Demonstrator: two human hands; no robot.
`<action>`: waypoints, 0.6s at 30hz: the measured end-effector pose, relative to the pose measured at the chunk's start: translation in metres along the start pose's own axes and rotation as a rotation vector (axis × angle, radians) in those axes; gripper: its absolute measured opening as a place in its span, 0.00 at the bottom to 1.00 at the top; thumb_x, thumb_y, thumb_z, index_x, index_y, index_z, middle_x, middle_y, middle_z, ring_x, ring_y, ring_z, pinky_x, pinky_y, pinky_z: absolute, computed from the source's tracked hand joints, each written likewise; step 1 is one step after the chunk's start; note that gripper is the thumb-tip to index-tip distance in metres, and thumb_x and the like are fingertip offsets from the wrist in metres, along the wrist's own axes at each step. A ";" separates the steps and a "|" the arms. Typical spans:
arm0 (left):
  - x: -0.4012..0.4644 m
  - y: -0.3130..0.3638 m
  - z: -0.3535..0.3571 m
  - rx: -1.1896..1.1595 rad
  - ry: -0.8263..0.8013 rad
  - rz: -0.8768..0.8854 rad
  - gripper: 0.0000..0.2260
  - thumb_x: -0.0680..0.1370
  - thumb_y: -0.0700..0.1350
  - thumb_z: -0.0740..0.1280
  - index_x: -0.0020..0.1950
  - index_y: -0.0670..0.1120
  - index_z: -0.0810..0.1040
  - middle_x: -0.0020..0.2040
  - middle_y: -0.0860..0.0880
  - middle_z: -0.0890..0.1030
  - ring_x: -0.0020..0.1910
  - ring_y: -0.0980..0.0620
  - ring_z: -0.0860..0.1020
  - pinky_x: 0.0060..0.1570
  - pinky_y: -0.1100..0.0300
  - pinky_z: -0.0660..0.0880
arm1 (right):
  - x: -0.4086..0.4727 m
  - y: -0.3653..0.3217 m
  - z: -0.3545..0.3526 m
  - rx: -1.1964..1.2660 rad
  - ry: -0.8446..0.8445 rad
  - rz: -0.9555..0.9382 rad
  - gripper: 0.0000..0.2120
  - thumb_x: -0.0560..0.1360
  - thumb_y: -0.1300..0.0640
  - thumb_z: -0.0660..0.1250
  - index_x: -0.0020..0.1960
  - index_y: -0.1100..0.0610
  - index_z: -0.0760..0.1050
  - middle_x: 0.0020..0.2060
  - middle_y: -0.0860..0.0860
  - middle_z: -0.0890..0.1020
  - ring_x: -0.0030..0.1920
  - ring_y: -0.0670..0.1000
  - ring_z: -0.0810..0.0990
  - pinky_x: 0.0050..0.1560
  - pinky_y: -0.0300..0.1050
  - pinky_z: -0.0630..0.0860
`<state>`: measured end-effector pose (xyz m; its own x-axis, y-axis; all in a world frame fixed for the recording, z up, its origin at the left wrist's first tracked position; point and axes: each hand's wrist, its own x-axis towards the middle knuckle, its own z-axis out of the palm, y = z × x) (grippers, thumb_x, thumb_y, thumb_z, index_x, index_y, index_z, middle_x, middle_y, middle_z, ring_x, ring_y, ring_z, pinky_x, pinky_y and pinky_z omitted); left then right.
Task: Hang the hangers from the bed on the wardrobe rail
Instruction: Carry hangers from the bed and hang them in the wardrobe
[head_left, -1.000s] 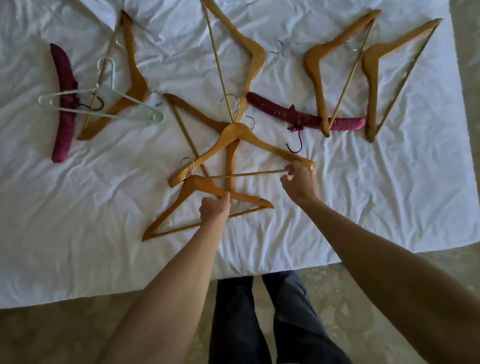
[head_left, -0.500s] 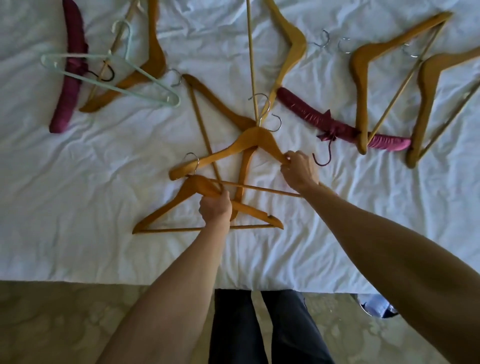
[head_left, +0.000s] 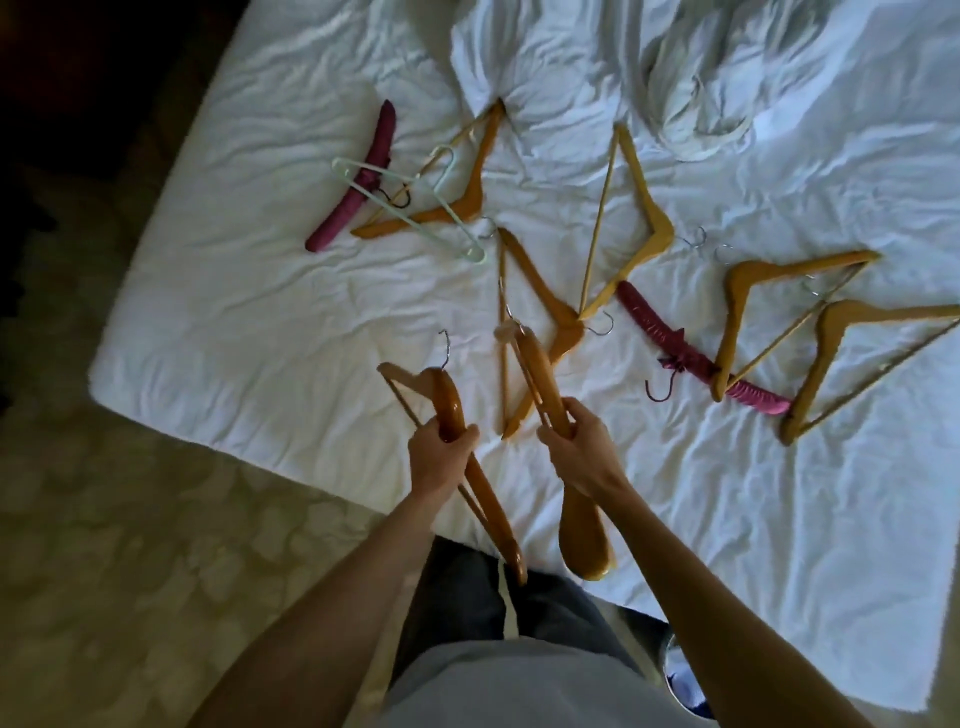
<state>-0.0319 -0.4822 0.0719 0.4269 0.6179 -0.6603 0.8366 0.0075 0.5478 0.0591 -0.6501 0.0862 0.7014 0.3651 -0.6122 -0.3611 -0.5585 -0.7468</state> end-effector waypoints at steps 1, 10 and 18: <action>-0.009 -0.001 -0.011 -0.017 0.004 0.018 0.10 0.75 0.51 0.73 0.43 0.44 0.80 0.38 0.49 0.83 0.38 0.53 0.83 0.37 0.65 0.77 | -0.008 -0.011 0.005 0.030 -0.003 -0.010 0.06 0.78 0.61 0.67 0.53 0.53 0.76 0.29 0.52 0.75 0.22 0.43 0.72 0.24 0.39 0.72; -0.082 -0.038 -0.120 -0.322 0.130 0.053 0.06 0.76 0.46 0.74 0.41 0.47 0.81 0.34 0.51 0.84 0.34 0.54 0.84 0.45 0.56 0.83 | -0.065 -0.094 0.075 -0.179 -0.195 -0.282 0.05 0.76 0.62 0.66 0.47 0.53 0.73 0.31 0.52 0.76 0.30 0.48 0.75 0.32 0.44 0.75; -0.113 -0.144 -0.249 -0.570 0.336 -0.043 0.10 0.79 0.49 0.71 0.43 0.44 0.80 0.29 0.53 0.79 0.26 0.60 0.78 0.32 0.65 0.75 | -0.126 -0.156 0.235 -0.445 -0.304 -0.488 0.07 0.73 0.56 0.72 0.40 0.58 0.76 0.28 0.53 0.77 0.25 0.46 0.73 0.28 0.41 0.72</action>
<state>-0.2862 -0.3570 0.1955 0.1898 0.8185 -0.5422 0.4985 0.3955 0.7714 -0.1174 -0.4345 0.2186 0.4931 0.8048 -0.3302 0.2790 -0.5058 -0.8163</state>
